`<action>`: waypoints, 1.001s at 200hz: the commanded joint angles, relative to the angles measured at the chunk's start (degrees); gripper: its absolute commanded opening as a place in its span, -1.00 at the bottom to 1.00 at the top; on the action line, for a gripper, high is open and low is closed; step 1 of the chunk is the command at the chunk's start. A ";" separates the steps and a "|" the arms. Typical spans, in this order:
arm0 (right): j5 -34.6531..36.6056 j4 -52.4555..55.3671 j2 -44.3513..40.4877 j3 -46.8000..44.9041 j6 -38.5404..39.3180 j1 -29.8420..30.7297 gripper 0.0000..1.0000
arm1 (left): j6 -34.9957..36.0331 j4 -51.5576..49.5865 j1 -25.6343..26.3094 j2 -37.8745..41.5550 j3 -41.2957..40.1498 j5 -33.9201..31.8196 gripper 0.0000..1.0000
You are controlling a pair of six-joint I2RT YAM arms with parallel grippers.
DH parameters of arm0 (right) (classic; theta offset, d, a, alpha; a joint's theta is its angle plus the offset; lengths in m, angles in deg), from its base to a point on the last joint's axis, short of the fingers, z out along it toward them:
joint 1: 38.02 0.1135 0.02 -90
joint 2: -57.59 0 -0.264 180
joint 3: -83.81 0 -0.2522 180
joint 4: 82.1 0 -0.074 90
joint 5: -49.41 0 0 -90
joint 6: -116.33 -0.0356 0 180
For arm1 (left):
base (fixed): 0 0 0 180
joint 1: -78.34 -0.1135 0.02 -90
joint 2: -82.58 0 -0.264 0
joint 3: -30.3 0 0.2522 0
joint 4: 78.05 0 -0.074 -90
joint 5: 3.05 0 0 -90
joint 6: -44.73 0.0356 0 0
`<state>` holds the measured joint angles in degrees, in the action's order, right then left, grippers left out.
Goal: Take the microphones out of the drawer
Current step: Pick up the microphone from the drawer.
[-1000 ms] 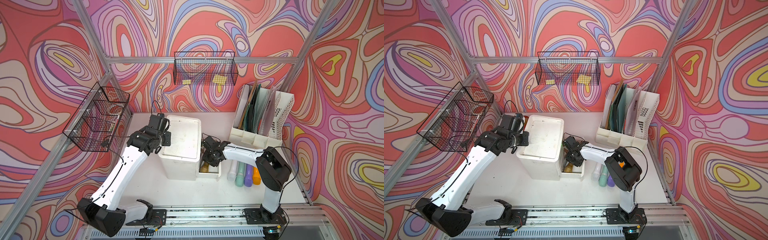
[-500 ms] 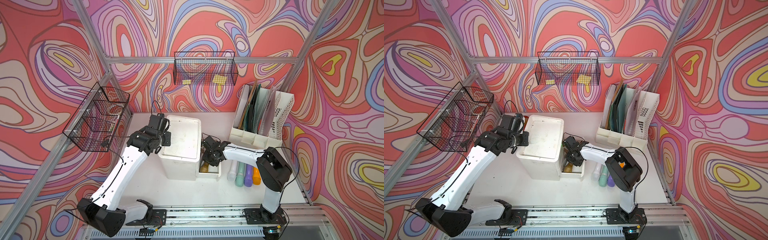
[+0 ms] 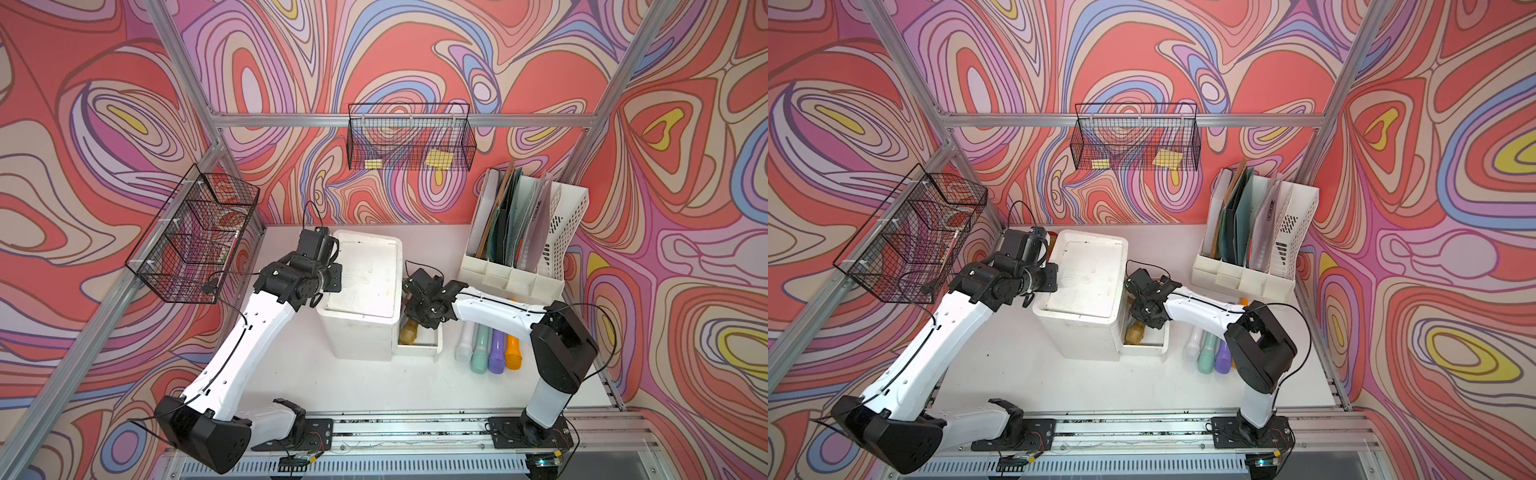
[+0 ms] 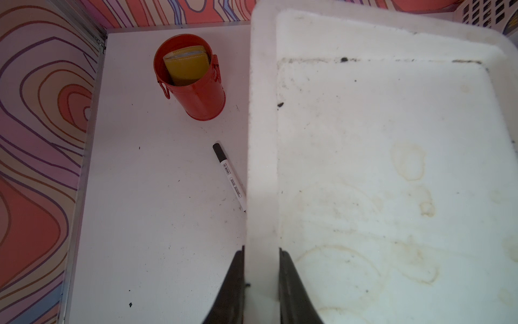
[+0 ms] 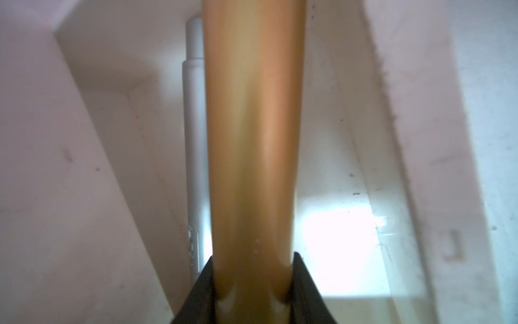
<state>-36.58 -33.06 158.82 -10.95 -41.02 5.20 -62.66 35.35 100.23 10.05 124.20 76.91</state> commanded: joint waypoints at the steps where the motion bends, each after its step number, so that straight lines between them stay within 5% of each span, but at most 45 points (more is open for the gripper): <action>1: 4.61 -1.99 -2.42 2.45 2.58 -0.36 -0.79 | 1.04 -4.20 0.47 -0.42 0.17 0.91 -1.00; 109: 15.11 3.71 -6.38 9.72 15.00 -0.33 -0.80 | 1.21 -4.25 0.44 -0.33 0.11 0.73 -1.00; 200: 24.57 8.49 -14.42 7.26 22.18 -0.44 -0.81 | 1.13 -4.55 0.50 -0.59 0.89 0.84 -1.00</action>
<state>-16.08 -26.45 147.65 -2.60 -21.37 5.02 -62.68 35.26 100.23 10.03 124.31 76.91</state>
